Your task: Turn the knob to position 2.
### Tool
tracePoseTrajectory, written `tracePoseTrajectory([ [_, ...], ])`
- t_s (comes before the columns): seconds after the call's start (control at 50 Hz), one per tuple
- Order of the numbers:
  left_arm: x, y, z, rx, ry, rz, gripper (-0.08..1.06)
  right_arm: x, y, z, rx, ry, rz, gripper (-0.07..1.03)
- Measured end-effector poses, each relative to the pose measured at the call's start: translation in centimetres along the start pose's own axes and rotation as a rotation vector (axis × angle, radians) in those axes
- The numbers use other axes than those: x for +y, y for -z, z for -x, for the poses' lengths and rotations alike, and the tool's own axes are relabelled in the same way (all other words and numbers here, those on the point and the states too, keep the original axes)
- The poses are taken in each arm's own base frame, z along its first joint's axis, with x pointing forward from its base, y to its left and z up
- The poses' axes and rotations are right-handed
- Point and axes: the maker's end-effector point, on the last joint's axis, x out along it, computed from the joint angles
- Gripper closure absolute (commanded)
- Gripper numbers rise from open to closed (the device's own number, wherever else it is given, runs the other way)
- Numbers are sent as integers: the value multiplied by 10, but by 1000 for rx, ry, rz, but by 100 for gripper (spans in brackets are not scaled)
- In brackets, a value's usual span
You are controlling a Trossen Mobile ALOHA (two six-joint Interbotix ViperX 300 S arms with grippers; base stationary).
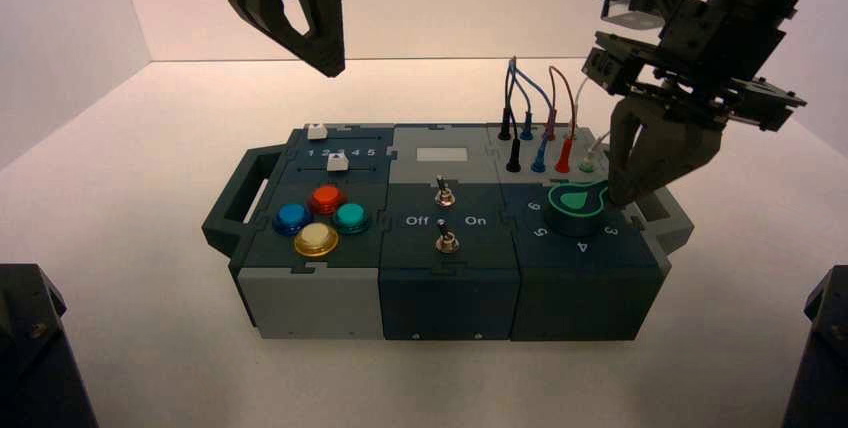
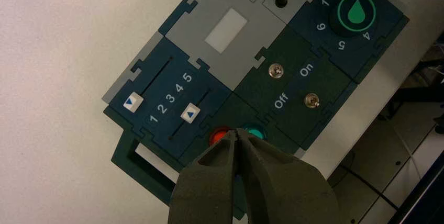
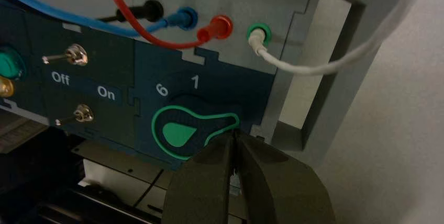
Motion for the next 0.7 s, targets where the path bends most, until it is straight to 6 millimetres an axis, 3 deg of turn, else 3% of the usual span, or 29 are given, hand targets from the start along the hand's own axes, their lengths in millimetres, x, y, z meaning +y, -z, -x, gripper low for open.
tracePoseTrajectory([
  [0.48,0,0,0,2,-1,0,100,1,5,3,18,-3,2,99],
  [0.7,0,0,0,2,-1,-1,100,6,14,21,-4,-30,18,99],
])
